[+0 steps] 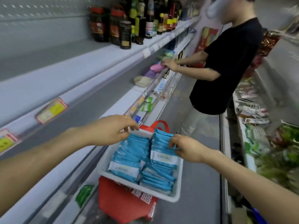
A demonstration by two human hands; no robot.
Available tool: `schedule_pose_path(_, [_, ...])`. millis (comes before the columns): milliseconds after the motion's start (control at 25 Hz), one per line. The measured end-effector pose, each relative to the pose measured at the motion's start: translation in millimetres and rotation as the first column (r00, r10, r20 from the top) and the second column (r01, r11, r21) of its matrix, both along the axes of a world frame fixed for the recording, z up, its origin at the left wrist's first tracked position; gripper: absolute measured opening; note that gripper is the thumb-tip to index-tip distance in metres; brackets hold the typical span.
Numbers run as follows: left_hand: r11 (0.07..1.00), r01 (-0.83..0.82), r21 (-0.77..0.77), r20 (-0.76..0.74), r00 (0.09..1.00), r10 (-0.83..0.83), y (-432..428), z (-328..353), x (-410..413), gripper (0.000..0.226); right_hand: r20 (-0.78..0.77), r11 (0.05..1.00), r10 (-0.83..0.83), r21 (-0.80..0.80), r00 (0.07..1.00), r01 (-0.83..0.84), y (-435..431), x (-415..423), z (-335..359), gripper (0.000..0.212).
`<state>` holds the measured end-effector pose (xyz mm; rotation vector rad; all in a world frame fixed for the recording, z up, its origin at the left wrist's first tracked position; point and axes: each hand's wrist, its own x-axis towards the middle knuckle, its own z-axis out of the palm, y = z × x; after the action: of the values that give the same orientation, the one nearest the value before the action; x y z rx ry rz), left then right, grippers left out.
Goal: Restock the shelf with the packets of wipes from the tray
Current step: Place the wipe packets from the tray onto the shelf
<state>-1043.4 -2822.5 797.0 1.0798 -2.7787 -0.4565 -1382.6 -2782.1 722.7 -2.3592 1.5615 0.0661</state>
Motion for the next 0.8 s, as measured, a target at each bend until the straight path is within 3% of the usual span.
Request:
schedule_pose_path(160, [0.994,-0.051,0.100,0.004,0.999,0.051,12.3,-41.5,-7.5,0.035,0.010,0.998,-0.028,-0.062,1.000,0.028,11.6,-7.4,-36.0,0.035])
schedule_pose_path(360, [0.980,-0.098,0.171,0.016,0.995,0.097,21.6,-64.1,-2.5,0.035,-0.136,0.973,0.030,-0.222,0.990,-0.060,18.0,9.0,-55.2,0.038])
schedule_pose_path(520, [0.975,-0.118,0.186,0.003,0.993,0.120,26.5,-69.8,2.4,0.035,-0.149,0.951,0.077,-0.285,0.986,-0.117,23.9,18.0,-62.2,0.042])
schedule_pose_path(800, [0.976,-0.107,0.191,0.023,0.994,0.105,23.2,-68.5,-10.1,0.033,-0.054,0.968,0.215,-0.117,0.975,-0.220,29.9,23.7,-62.6,0.029])
